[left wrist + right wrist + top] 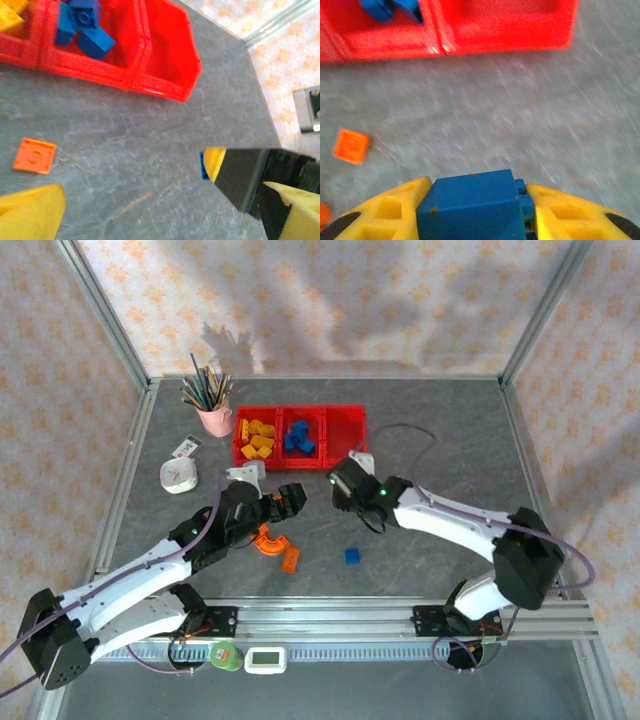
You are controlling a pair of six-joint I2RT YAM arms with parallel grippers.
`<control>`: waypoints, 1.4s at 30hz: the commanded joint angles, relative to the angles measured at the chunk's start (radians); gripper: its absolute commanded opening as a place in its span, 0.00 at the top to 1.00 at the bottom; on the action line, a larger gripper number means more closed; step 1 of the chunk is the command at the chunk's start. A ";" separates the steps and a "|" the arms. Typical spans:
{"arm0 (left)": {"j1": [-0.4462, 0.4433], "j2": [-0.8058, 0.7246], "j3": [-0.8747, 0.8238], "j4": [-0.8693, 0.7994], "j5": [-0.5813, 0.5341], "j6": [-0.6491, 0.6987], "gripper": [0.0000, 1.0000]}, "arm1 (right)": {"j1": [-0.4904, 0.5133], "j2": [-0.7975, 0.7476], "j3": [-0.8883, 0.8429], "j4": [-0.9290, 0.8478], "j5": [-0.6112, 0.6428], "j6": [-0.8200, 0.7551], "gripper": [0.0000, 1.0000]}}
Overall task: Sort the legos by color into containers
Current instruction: Place the lego in the container.
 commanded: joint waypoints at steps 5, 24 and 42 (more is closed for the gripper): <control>0.128 -0.049 0.053 -0.087 -0.025 0.077 0.01 | -0.059 0.271 0.324 0.084 0.008 -0.169 0.62; 0.270 -0.020 0.066 -0.074 0.035 0.117 0.01 | -0.143 0.659 0.847 0.037 0.000 -0.309 0.33; 0.217 -0.038 -0.010 -0.005 0.160 0.026 0.01 | -0.044 0.032 0.036 0.046 -0.013 -0.160 0.16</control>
